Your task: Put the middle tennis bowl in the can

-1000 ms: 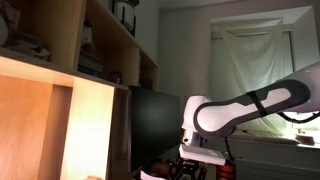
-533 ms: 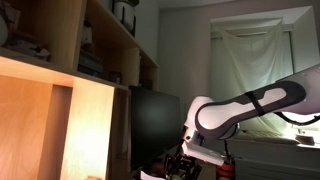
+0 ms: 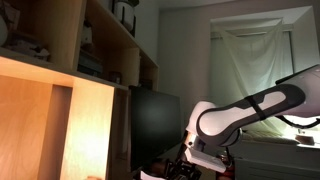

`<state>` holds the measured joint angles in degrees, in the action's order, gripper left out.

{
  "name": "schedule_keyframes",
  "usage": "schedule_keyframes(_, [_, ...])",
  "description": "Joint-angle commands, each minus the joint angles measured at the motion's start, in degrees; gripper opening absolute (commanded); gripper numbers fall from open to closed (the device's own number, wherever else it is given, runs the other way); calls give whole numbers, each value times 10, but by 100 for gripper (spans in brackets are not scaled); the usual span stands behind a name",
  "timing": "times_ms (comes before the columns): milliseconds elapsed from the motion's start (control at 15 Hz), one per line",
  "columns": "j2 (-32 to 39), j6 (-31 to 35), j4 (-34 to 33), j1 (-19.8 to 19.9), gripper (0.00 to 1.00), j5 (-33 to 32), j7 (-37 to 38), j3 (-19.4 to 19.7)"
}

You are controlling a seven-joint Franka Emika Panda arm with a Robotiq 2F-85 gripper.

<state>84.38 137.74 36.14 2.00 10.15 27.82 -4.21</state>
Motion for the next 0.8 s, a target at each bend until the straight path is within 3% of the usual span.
schedule_keyframes(0, [-43, -23, 73, 2, 42, -3, -95, -25])
schedule_keyframes(333, [-91, -39, 180, -3, 42, -24, -205, -30])
schedule_keyframes(733, [-163, 21, 312, 2, 42, -49, -352, -40])
